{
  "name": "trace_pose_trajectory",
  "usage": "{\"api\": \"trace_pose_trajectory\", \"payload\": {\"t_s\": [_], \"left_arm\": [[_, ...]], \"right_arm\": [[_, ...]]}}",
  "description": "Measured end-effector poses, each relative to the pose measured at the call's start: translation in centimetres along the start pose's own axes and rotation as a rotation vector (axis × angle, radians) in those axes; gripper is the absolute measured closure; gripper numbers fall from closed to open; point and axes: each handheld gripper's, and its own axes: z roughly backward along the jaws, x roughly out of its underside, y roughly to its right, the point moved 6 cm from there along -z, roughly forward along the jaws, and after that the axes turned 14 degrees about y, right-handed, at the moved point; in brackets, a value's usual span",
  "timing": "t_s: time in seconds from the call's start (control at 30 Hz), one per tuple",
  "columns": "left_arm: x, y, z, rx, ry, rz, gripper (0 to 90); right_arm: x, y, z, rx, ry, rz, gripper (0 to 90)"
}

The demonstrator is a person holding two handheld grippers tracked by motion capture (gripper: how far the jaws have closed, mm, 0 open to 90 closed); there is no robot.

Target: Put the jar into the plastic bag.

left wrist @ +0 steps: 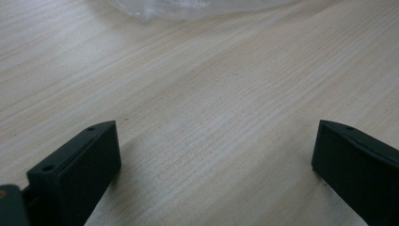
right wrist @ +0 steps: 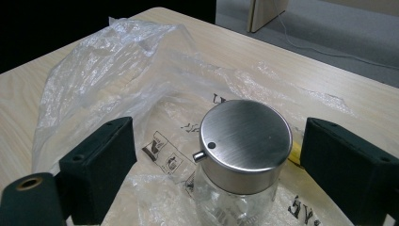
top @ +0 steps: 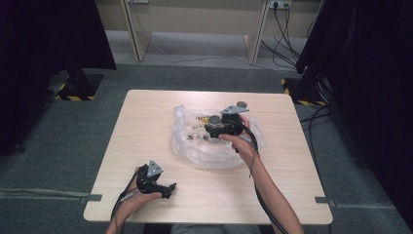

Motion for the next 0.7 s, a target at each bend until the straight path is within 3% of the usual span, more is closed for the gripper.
{"api": "trace_pose_trajectory", "payload": {"t_s": [0.27,0.7], "left_arm": [[0.0,0.0,0.0,0.0,0.0,0.001,1.1],[0.0,0.0,0.0,0.0,0.0,0.0,1.1]], "right_arm": [[0.1,-0.4,0.8,-0.008,0.019,-0.017,5.6],[0.2,-1.5,2.1,-0.043,0.047,-0.032,5.0]]}}
